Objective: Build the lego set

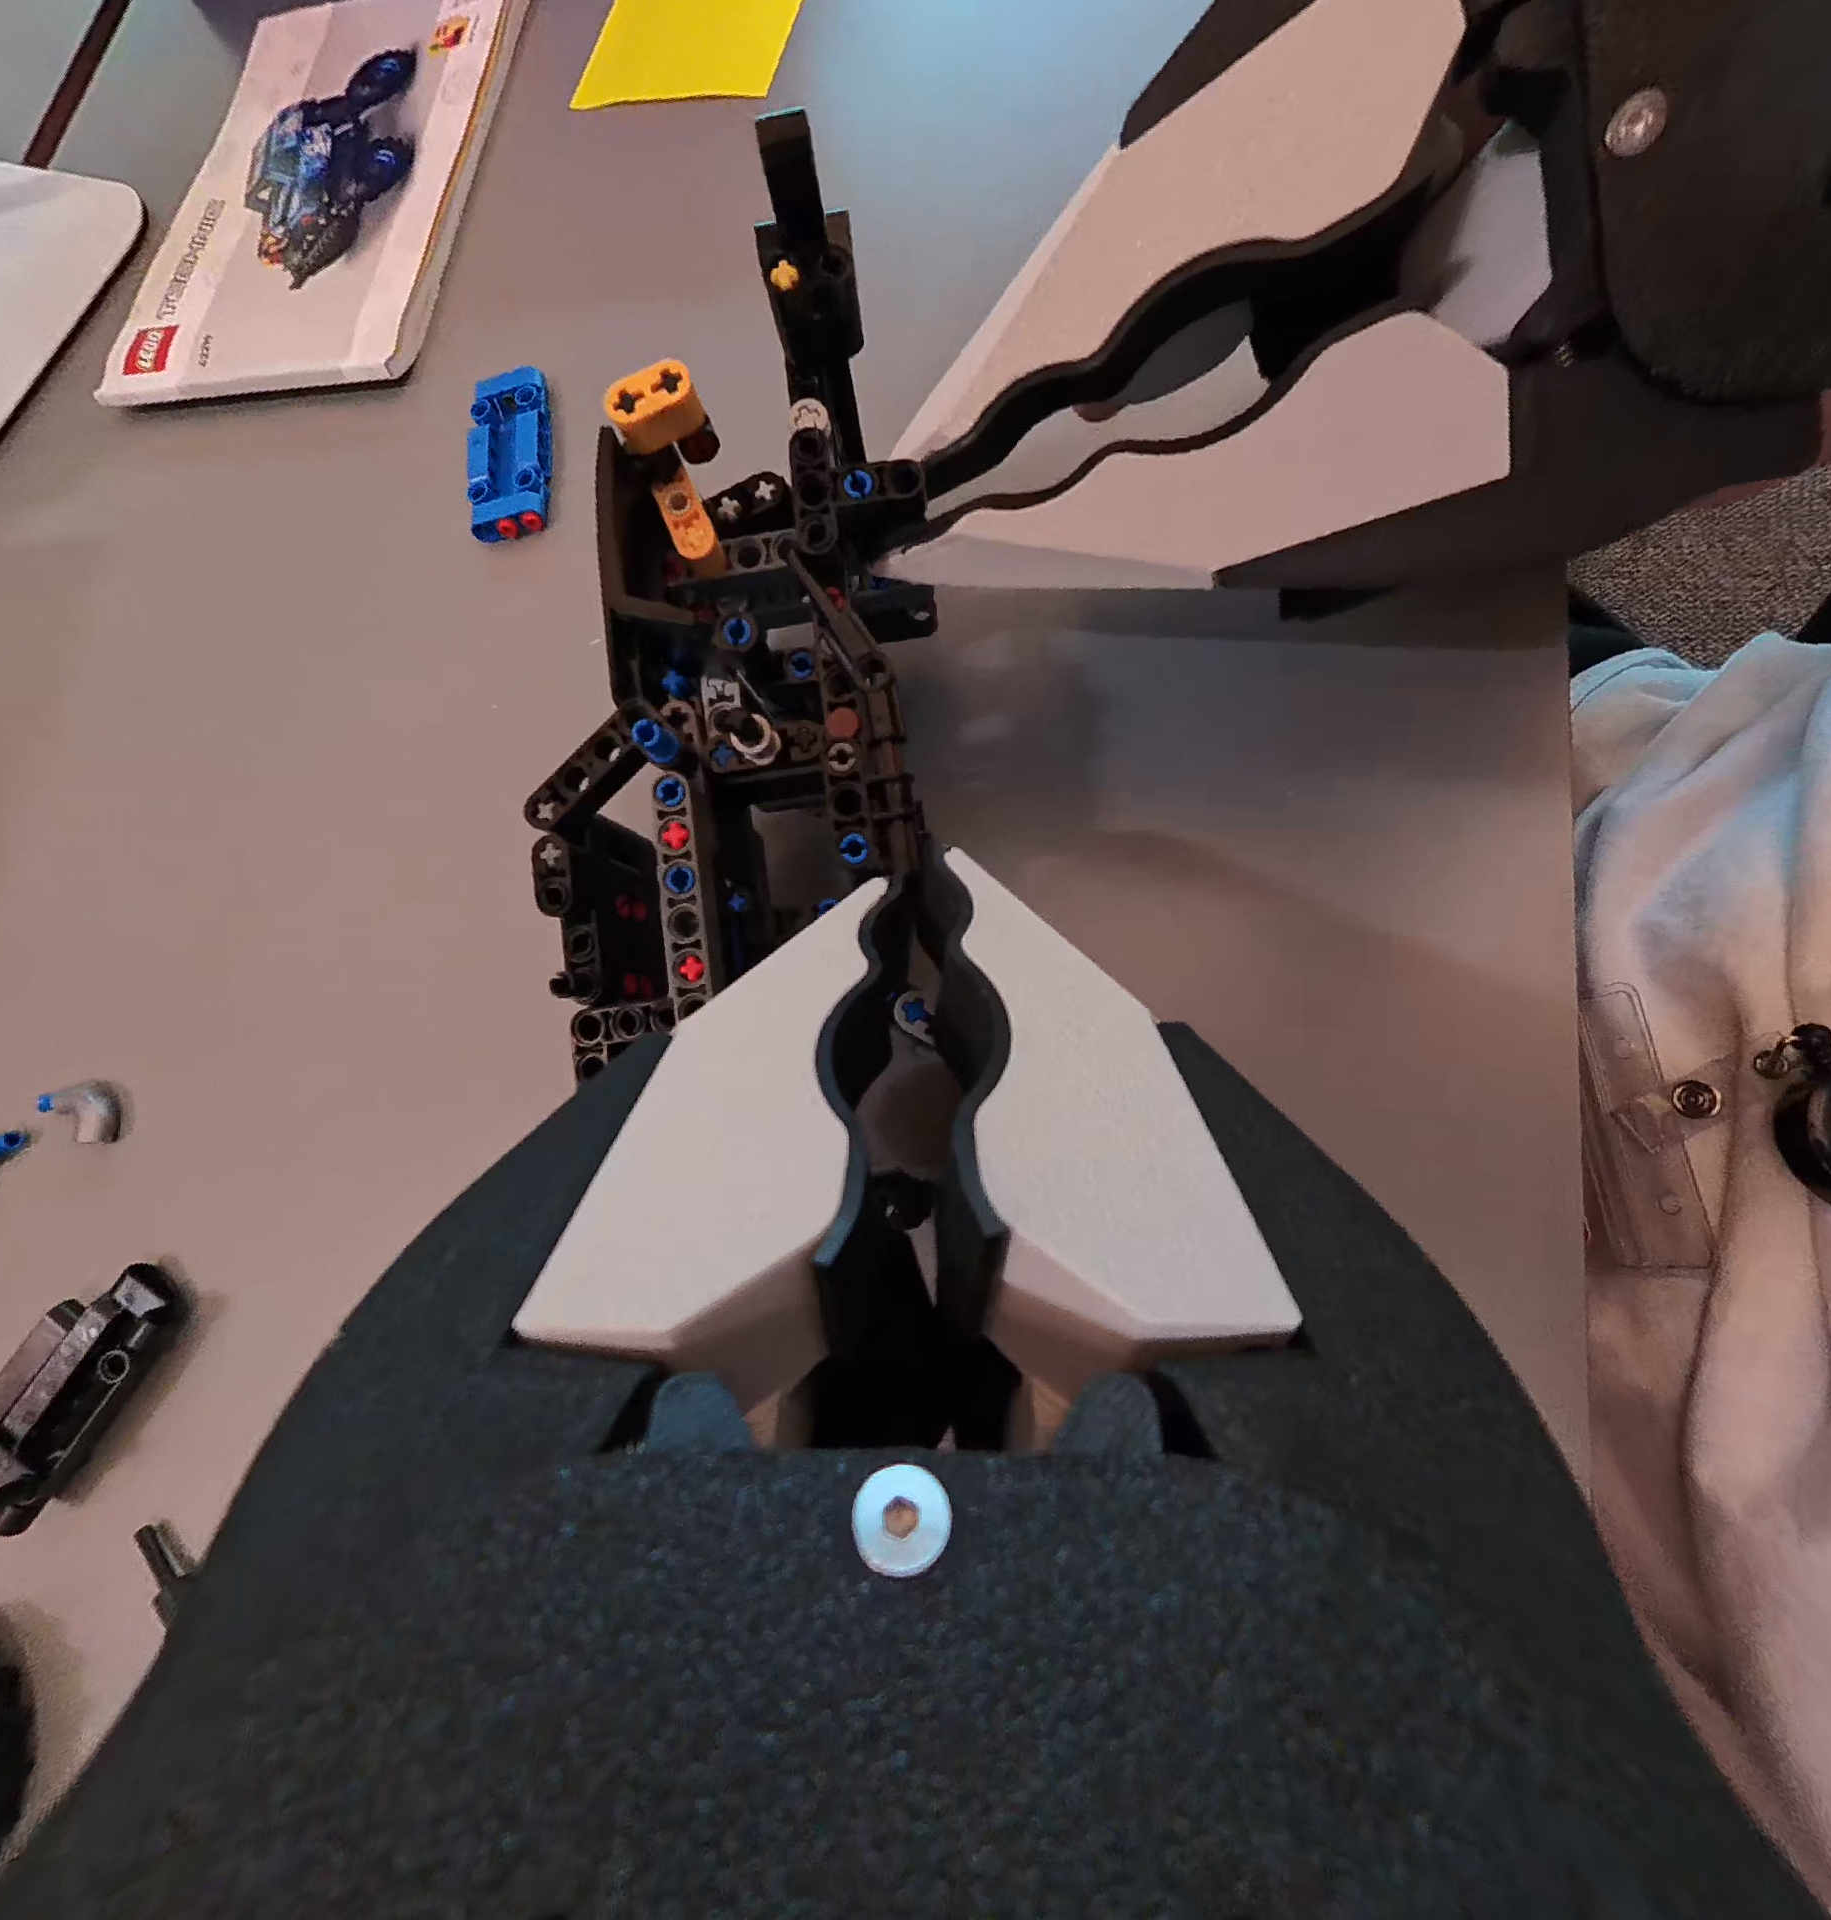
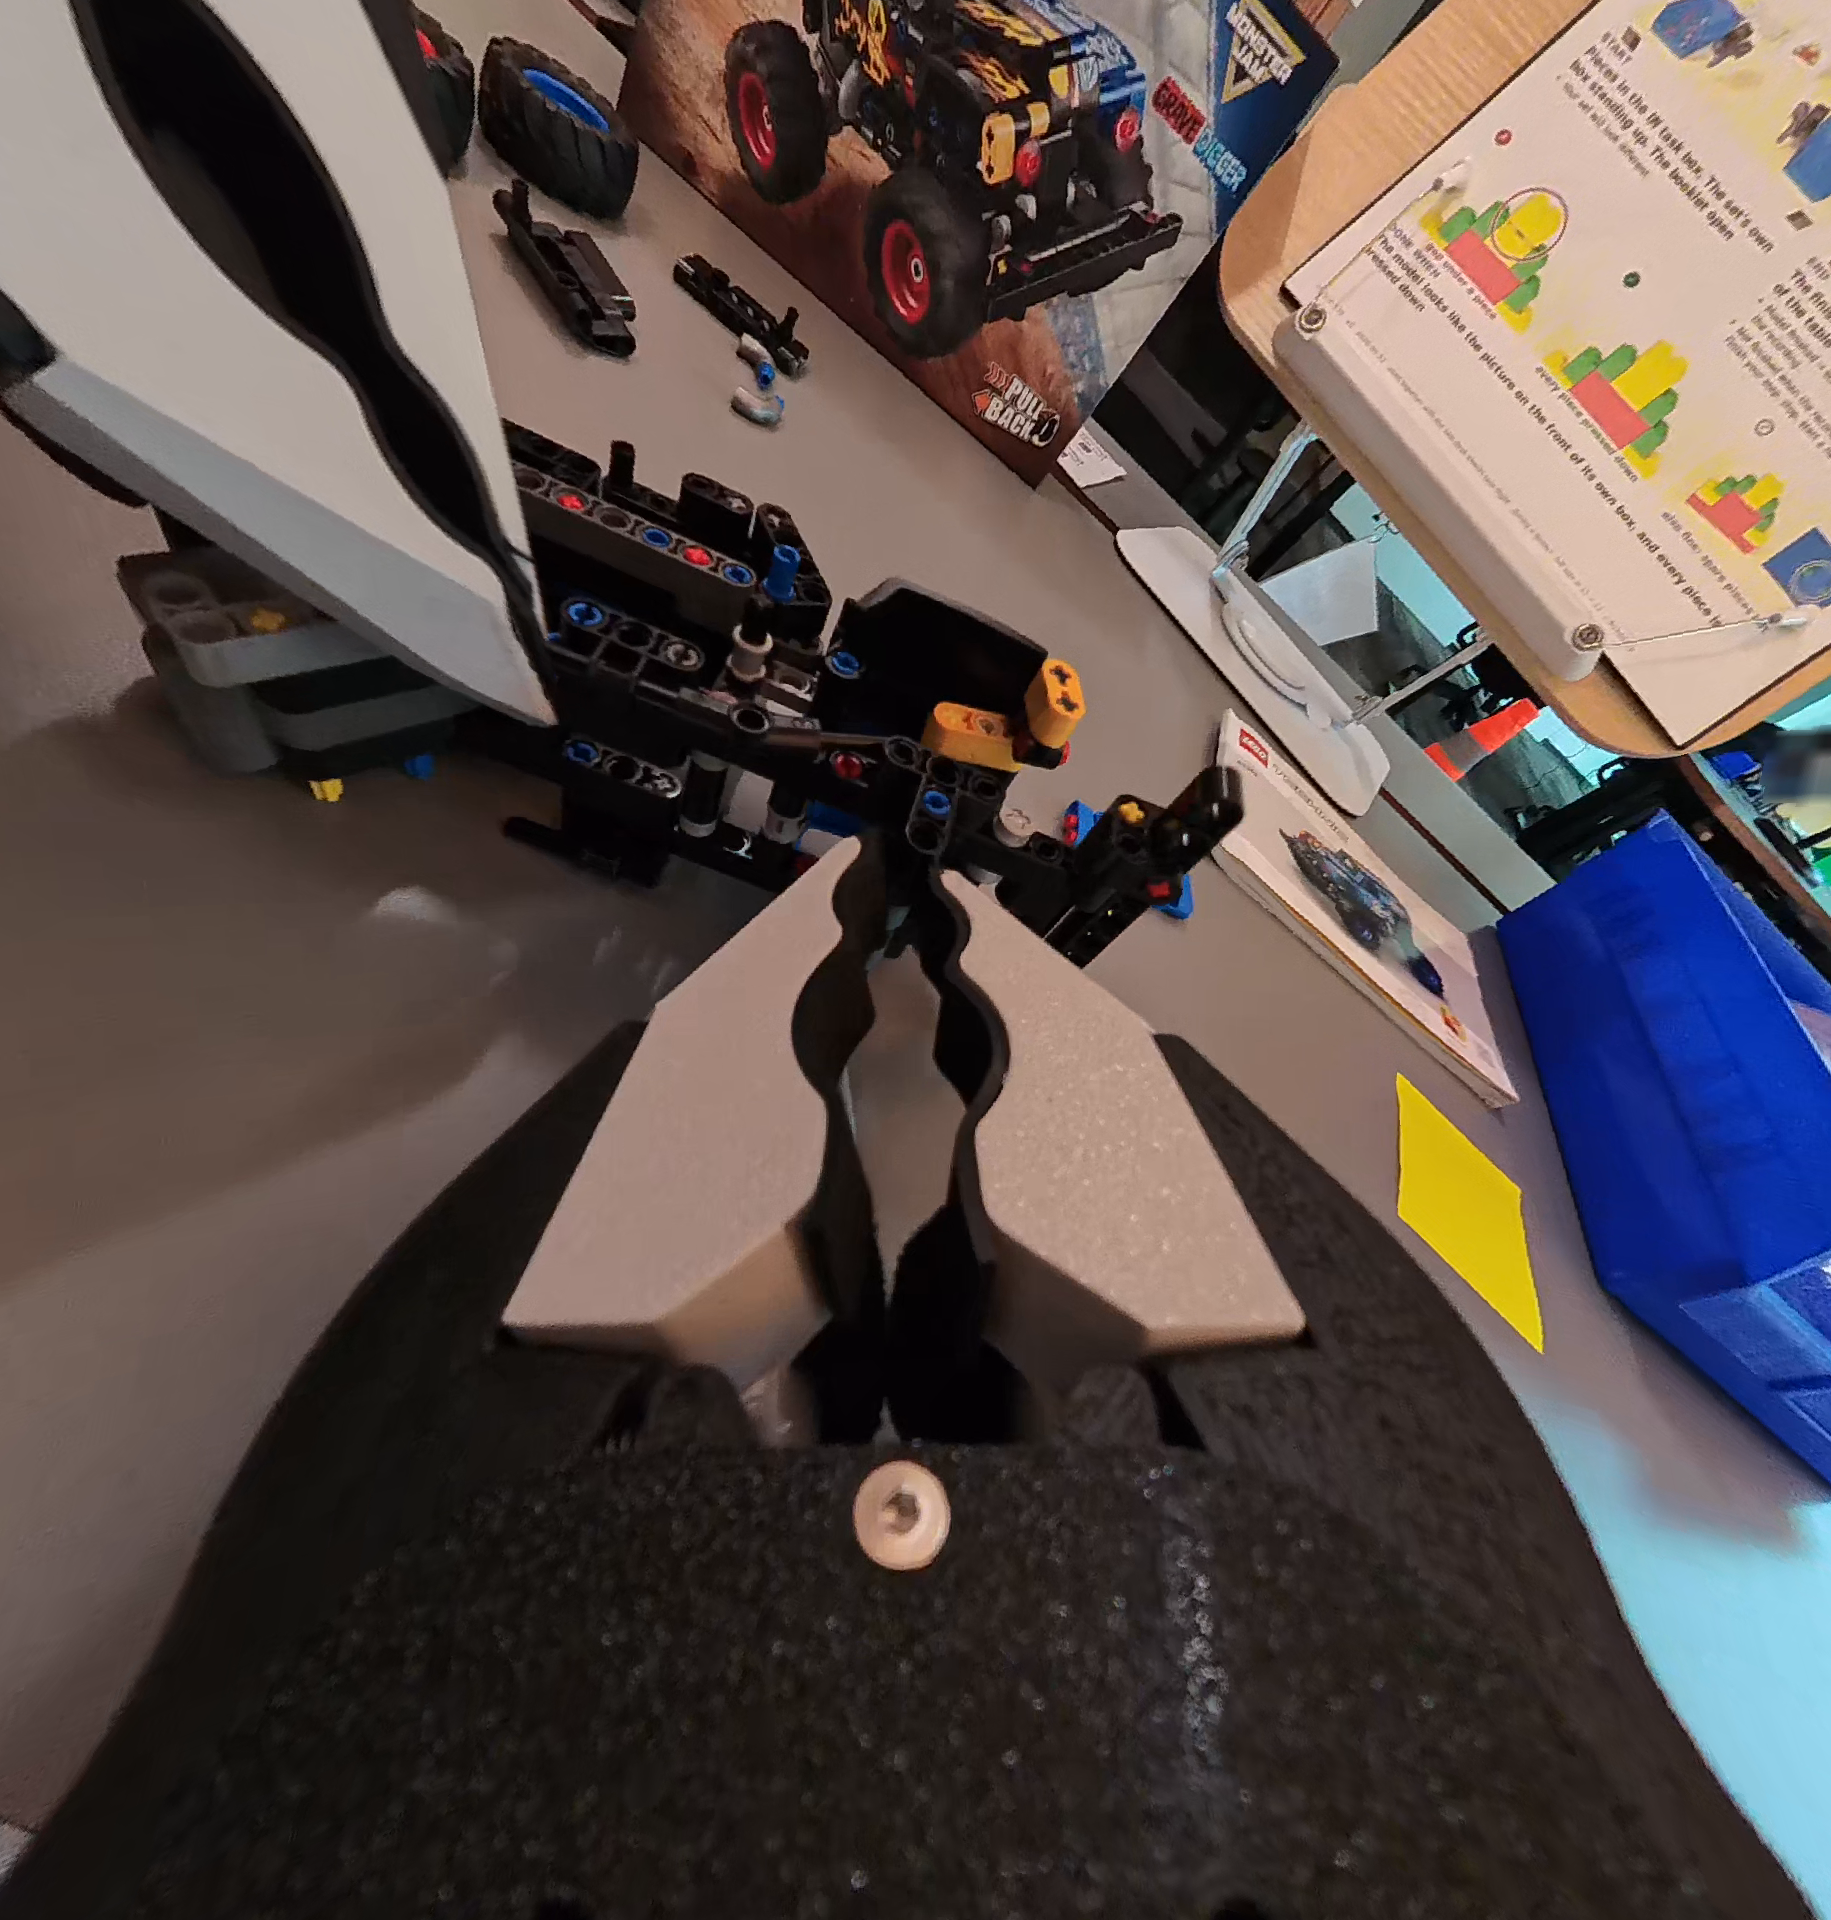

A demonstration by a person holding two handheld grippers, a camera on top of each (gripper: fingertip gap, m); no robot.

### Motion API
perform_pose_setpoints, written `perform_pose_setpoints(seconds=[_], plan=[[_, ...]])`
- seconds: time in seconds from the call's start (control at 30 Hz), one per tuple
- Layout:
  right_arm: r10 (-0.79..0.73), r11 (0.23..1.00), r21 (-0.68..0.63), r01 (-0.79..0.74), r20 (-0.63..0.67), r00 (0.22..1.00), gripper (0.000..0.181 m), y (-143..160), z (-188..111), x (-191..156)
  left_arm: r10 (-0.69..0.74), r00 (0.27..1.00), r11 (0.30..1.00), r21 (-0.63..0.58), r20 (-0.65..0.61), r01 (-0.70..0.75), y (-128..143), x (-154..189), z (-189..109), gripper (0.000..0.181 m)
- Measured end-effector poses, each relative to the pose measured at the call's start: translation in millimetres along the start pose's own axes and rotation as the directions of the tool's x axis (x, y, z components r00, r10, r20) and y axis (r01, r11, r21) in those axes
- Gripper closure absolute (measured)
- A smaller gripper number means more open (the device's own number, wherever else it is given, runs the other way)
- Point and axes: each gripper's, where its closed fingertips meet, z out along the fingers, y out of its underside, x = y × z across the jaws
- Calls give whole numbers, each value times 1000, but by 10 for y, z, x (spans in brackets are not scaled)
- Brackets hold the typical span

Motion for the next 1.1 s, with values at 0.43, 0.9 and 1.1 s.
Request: perform_pose_setpoints(seconds=[0.43, 0.9, 1.1], plan=[[14, 1000, -16, -14, -10, 1000, 174, 24, 16, 27, 10, 1000, 1000, 18, -15, -10, -39, 21, 26, 181], [160, 985, 43, -168, 153, 975, 126, -153, -201, -183, -78, 962, 960, 240, -260, 143, 19, -355, -284, 65], [193, 981, -21, -192, 122, 973, 93, -130, -26, -139, -145, 885, 940, 218, -442, 262, -160, -460, 159, 97]])
